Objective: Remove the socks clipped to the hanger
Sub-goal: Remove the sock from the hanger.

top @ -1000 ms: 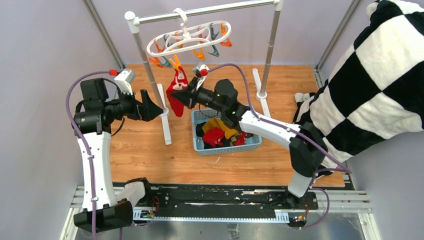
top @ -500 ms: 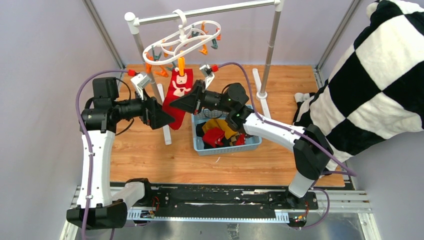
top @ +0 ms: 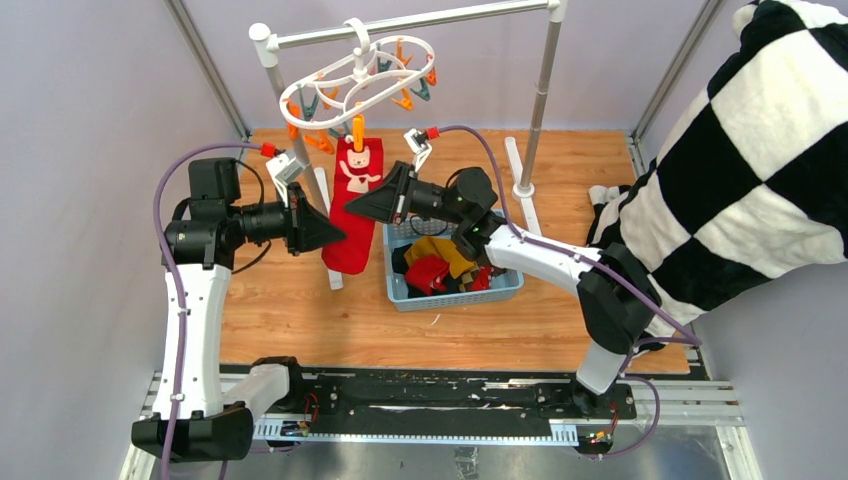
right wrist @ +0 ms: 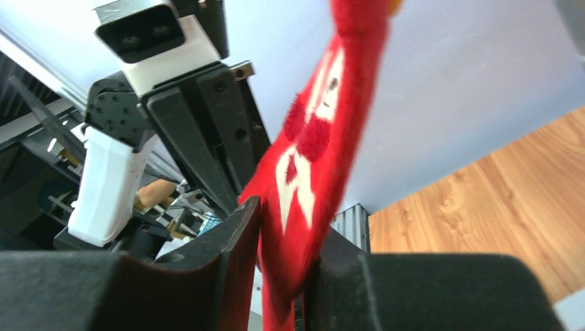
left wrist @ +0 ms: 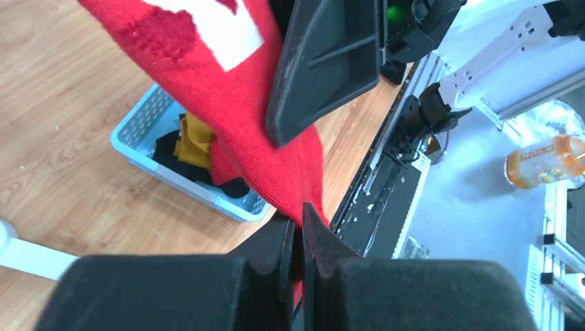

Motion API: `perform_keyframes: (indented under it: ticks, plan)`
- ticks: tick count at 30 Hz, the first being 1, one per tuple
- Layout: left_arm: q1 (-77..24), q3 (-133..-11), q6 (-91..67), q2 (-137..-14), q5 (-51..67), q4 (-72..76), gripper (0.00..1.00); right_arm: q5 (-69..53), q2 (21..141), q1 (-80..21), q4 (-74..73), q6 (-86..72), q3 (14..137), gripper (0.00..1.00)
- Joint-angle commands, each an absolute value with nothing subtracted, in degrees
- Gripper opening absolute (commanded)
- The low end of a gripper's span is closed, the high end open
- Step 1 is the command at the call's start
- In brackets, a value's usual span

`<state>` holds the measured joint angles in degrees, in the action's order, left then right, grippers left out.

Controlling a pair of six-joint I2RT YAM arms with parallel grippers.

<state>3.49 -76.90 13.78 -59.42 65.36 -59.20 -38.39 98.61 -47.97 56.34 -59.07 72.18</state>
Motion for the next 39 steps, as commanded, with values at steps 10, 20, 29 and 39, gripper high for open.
perform_keyframes:
  ticks: [10,20,29,39]
  plan:
    - [2.8,-74.7,11.9,-58.2,63.5,-59.4,0.0,-20.9,92.4,-46.2,48.5,-47.7,72.5,0.74]
    - [2.5,-74.1,10.8,-56.8,63.4,-59.4,0.0,-19.7,100.0,-45.9,51.1,-48.1,83.6,0.73]
    - [2.5,-73.4,10.0,-55.7,62.7,-59.4,0.0,-18.1,104.2,-45.5,52.4,-49.5,89.9,0.68]
    - [2.5,-72.9,9.8,-55.5,61.4,-59.4,0.0,-18.4,104.7,-44.4,53.5,-51.7,91.0,0.6]
